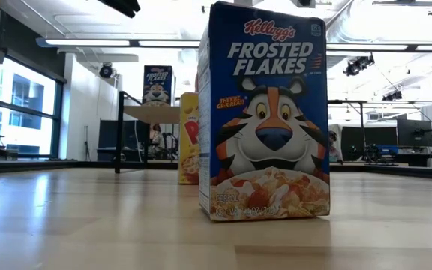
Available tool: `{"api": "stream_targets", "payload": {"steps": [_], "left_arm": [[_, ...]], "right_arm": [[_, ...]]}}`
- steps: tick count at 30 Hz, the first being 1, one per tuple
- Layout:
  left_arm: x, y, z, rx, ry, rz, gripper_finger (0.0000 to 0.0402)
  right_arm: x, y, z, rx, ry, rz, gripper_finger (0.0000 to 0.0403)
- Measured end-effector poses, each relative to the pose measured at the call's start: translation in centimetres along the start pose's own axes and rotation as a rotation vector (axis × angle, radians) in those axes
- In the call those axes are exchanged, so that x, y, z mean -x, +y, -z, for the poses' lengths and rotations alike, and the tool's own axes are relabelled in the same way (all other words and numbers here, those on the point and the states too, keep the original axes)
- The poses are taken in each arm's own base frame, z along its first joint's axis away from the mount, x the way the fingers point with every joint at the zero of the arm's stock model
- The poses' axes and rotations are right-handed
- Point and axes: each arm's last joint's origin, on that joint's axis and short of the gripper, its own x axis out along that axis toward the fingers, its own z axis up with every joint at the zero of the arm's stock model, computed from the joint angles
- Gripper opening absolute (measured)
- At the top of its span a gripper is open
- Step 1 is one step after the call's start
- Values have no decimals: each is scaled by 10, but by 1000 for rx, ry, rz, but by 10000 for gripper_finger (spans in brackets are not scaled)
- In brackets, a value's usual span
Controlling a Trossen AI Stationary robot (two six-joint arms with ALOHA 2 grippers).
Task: Stack cereal on shelf
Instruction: Put the yellow cereal box on the shelf aligned with the other yellow cereal boxes
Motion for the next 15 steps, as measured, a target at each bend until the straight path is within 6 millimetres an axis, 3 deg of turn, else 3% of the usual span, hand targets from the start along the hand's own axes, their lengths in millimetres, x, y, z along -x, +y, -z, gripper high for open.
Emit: {"api": "stream_targets", "payload": {"steps": [7,15], "left_arm": [[0,0,0,-39,-2,0,158],[0,0,0,-39,-2,-1,158]], "right_arm": [[-14,14,-12,128,-130,-153,378],[-38,18,-5,204,-97,-171,378]]}}
